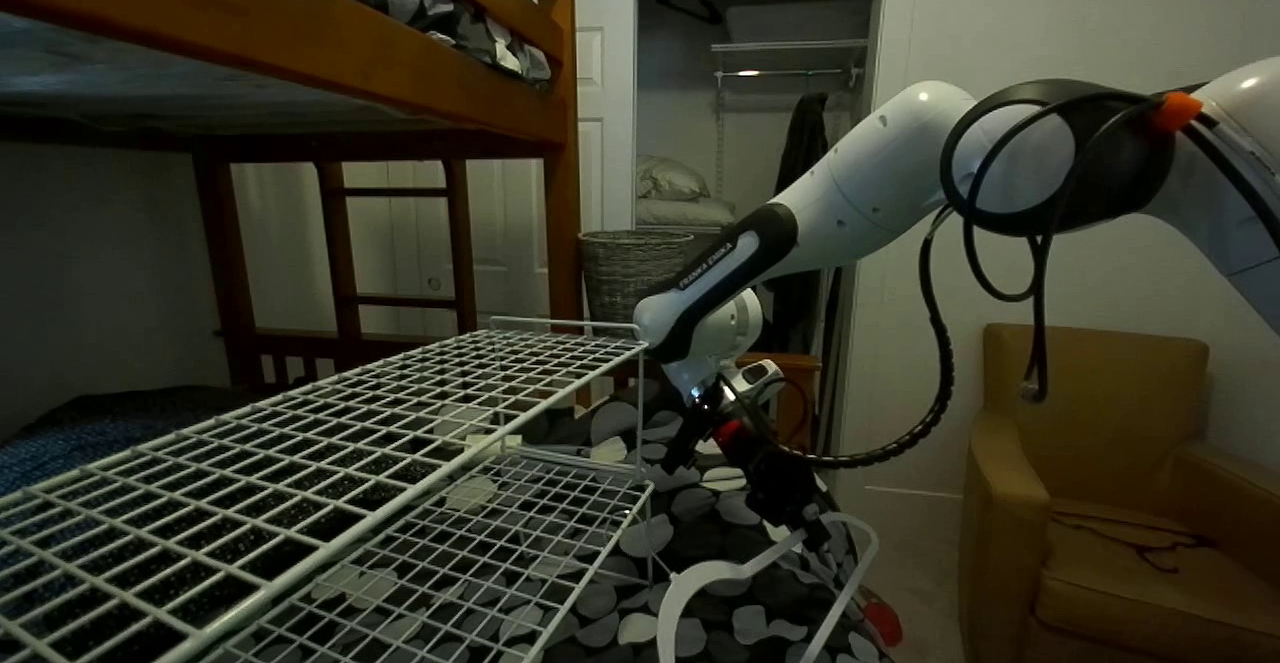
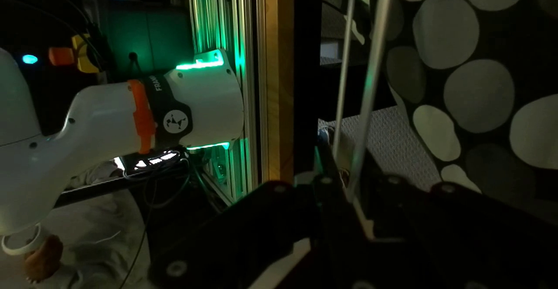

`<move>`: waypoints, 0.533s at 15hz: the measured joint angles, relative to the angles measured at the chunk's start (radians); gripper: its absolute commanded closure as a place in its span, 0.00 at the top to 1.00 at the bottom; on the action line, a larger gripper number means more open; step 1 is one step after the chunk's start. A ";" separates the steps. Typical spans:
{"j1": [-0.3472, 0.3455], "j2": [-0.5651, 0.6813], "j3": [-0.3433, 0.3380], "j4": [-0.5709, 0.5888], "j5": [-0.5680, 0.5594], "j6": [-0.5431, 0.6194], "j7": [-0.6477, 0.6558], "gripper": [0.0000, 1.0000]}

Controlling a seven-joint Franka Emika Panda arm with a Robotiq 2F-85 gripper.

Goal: Put the hang wire on the bed

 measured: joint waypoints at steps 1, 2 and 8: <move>0.001 0.000 0.000 0.002 0.001 0.000 -0.001 0.03; 0.001 0.000 0.001 0.004 0.002 0.000 -0.001 0.00; 0.007 0.001 0.001 0.013 0.006 0.000 -0.002 0.44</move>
